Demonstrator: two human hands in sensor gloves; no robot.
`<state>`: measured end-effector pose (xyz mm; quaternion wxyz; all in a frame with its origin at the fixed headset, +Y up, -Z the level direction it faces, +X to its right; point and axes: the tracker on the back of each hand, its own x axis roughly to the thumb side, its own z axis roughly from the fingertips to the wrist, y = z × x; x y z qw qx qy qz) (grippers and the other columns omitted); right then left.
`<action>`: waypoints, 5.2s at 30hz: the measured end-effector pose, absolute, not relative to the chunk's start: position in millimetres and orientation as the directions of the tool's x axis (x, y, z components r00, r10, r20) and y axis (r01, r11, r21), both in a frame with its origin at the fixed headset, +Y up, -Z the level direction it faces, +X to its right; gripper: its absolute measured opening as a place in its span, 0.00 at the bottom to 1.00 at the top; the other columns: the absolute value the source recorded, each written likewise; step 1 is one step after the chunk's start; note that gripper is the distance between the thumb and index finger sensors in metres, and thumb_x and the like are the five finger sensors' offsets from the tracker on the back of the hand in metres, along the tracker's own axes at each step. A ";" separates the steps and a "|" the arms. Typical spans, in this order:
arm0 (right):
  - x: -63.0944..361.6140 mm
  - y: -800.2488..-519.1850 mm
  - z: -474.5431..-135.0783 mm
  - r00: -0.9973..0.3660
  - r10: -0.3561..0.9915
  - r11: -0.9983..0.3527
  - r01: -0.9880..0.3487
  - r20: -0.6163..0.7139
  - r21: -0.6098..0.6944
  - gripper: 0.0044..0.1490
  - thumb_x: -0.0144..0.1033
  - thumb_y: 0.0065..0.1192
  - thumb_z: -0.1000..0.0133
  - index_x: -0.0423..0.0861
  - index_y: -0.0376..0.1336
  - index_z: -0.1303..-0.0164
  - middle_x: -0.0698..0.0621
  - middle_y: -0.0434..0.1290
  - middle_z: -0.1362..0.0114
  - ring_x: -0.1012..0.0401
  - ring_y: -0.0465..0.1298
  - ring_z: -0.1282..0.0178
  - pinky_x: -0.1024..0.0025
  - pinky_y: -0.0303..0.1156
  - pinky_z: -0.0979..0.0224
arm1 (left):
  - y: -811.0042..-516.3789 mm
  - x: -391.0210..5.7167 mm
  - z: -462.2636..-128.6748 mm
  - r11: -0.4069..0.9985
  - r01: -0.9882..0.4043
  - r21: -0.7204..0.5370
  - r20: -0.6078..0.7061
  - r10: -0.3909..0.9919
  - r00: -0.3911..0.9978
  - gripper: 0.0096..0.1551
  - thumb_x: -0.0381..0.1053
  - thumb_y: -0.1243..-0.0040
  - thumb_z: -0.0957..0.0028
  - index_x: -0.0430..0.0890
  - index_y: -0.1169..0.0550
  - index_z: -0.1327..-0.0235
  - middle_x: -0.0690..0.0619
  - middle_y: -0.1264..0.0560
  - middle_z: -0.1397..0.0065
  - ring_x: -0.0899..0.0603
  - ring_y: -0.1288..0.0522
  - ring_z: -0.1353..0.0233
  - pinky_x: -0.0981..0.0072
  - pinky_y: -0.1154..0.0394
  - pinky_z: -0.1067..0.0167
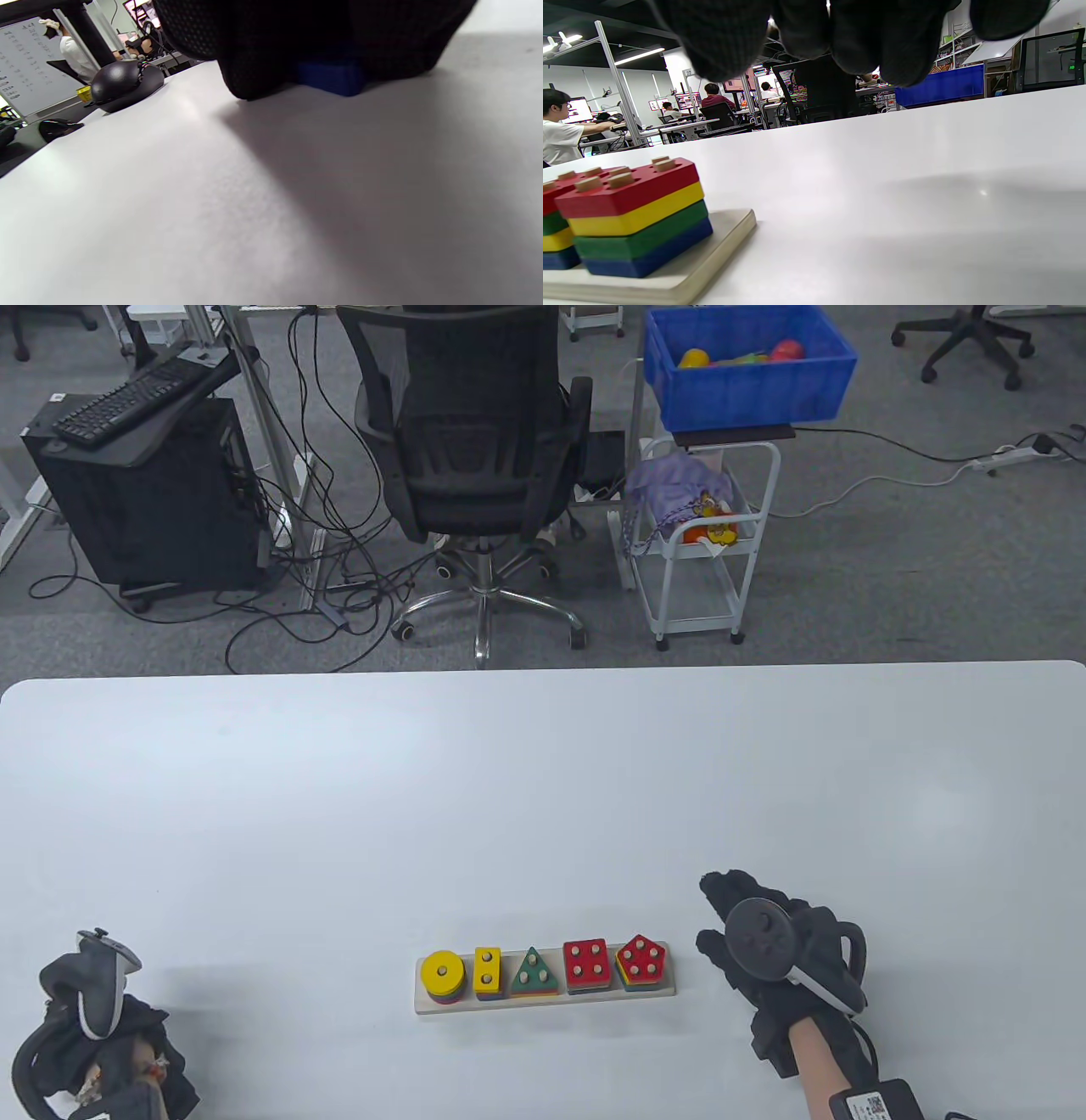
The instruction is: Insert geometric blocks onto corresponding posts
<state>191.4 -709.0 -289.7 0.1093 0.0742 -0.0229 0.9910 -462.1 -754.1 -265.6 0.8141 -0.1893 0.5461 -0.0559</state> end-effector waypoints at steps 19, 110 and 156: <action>194.4 -705.3 -289.7 -0.960 0.233 -0.967 -0.245 0.159 -0.066 0.41 0.48 0.64 0.50 0.46 0.58 0.27 0.38 0.64 0.23 0.40 0.70 0.28 0.29 0.62 0.32 | -673.9 -341.2 -285.3 0.985 0.149 0.092 -0.581 -0.068 0.811 0.37 0.58 0.28 0.63 0.61 0.28 0.36 0.60 0.27 0.27 0.50 0.20 0.32 0.55 0.26 0.28; 214.5 -733.2 -269.6 -0.977 0.108 -0.993 -0.099 0.186 0.056 0.51 0.61 0.50 0.47 0.52 0.37 0.21 0.41 0.37 0.15 0.39 0.35 0.16 0.19 0.27 0.31 | -725.2 -315.8 -284.0 0.998 -0.013 -0.064 -0.304 -0.007 0.953 0.51 0.78 0.54 0.65 0.77 0.59 0.29 0.70 0.67 0.15 0.49 0.70 0.13 0.39 0.65 0.19; 216.3 -734.8 -259.4 -0.976 0.105 -0.992 -0.089 0.193 0.091 0.51 0.60 0.51 0.47 0.52 0.37 0.21 0.40 0.36 0.15 0.40 0.35 0.16 0.19 0.29 0.31 | -727.3 -306.4 -283.6 0.988 0.012 -0.154 -0.284 -0.056 0.957 0.51 0.77 0.53 0.64 0.76 0.58 0.28 0.69 0.67 0.15 0.48 0.68 0.13 0.39 0.65 0.19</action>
